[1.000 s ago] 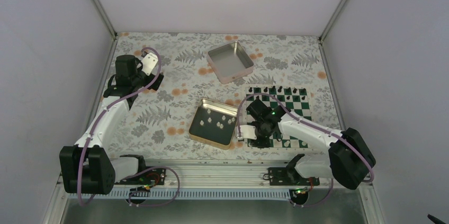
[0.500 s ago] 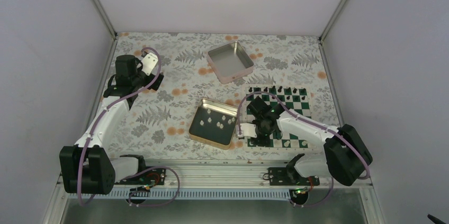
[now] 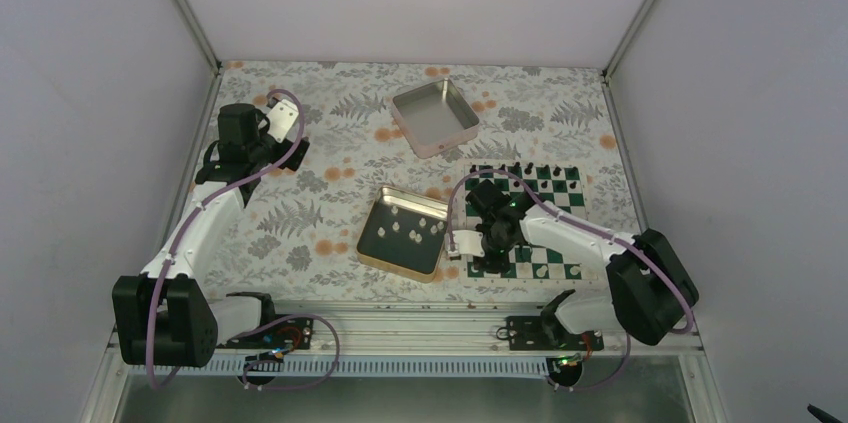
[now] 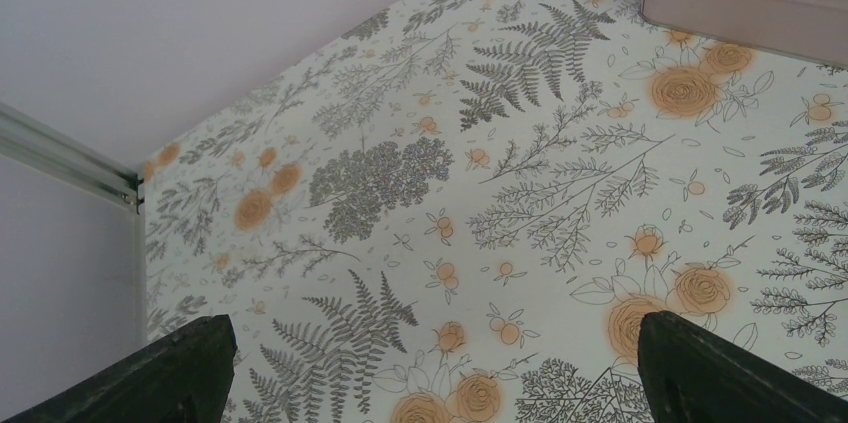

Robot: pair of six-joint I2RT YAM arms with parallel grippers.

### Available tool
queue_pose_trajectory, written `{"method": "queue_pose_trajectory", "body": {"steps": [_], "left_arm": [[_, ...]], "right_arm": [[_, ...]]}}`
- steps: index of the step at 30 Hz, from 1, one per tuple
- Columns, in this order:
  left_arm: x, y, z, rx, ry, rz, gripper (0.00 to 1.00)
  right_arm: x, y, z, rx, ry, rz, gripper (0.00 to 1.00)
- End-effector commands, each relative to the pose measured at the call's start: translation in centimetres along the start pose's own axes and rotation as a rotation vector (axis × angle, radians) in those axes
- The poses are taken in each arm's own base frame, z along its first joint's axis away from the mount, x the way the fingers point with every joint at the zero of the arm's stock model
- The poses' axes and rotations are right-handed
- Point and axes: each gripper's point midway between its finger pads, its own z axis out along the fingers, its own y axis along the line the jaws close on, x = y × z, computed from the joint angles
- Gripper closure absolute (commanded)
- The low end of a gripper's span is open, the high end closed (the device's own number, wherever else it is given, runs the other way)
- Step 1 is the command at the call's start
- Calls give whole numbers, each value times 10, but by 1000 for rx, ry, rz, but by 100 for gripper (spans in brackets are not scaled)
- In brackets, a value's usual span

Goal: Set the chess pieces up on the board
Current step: Place the chess piece on the chessboard.

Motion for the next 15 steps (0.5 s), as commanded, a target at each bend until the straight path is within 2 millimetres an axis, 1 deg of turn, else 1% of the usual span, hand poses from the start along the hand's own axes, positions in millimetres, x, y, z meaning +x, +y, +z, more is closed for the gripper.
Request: {"method": "queue_pose_trajectory", "body": {"steps": [1,4,5,6,8,9,12,15], "left_arm": [[-4,-1,1,0,-14,-6,0],[-5,-1,2,3,-14,-6,0],[-5,0,1,2,-16,-6,0],[-6,0,1,2,-16,-6,0],[-5,-1,1,5,-15,-5,0],[-5,-1,1,6,-14,-5,0],[-4,-2,1,7,-13,-5,0],[-5,-1,0,6,-17,-5,0]], "right_arm": [[-5,-1,-6,-7,-26,-14,94],[0,2,-1,-25,-3,-8,90],[2,2,1,-28,6,-4,87],[3,2,1,-27,11,-2,81],[2,-1,0,-11,11,0,64],[2,-2,-2,0,10,-2,59],[-3,-9,-15,54,-8,-9,52],[-17,-19,-38,109,-50,-26,51]]}}
